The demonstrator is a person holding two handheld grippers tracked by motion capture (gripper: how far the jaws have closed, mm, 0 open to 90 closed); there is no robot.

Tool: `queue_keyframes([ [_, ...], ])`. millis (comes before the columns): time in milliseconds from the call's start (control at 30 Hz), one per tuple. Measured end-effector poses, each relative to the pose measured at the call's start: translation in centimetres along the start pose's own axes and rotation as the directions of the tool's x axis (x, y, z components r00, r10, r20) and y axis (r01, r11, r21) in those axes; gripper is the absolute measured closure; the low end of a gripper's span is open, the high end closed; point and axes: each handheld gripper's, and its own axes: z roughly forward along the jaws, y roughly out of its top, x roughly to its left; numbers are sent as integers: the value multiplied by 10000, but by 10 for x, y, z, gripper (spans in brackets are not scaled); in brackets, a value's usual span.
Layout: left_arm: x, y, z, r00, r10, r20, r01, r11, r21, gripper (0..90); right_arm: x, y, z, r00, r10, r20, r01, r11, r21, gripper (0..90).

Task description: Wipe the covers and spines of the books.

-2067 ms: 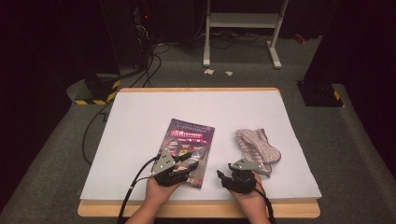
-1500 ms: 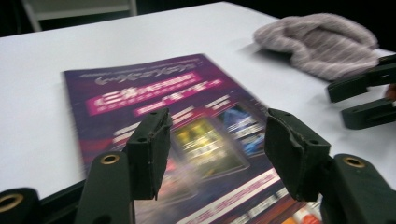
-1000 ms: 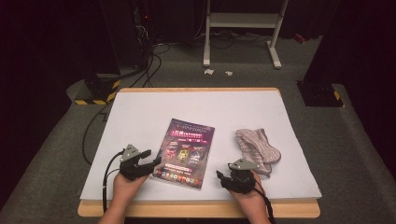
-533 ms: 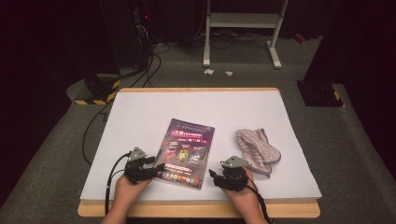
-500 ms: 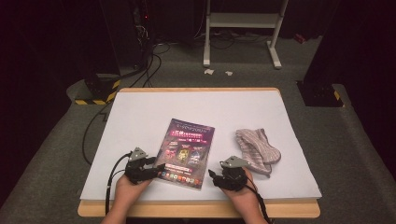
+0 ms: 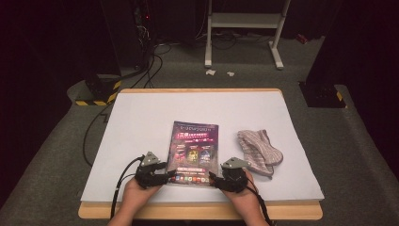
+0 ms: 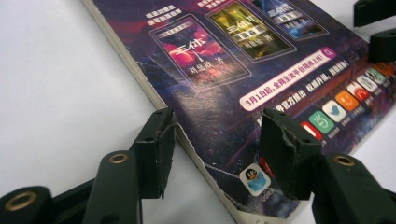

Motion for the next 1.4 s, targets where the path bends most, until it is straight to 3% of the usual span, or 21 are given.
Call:
queue_keyframes([
  [400,-14,5,9,9996,275,78,-275,9996,6,455,-5,-3,-3,9998,174,96,-175,9997,151,421],
  [700,-13,5,9,9990,366,273,-366,9993,-22,450,-8,-6,-6,9996,256,98,-257,9996,109,410],
  [933,-13,5,9,9975,697,121,-695,9975,-155,415,-8,-7,-6,9994,306,132,-308,9994,137,378],
  [1133,-10,3,5,9974,711,-145,-716,9965,-423,371,-9,-7,-6,9995,279,135,-281,9995,169,366],
  [1400,2,0,-10,9978,650,-165,-665,9904,-1212,352,-9,-7,-10,9999,110,84,-110,9999,-1,372],
])
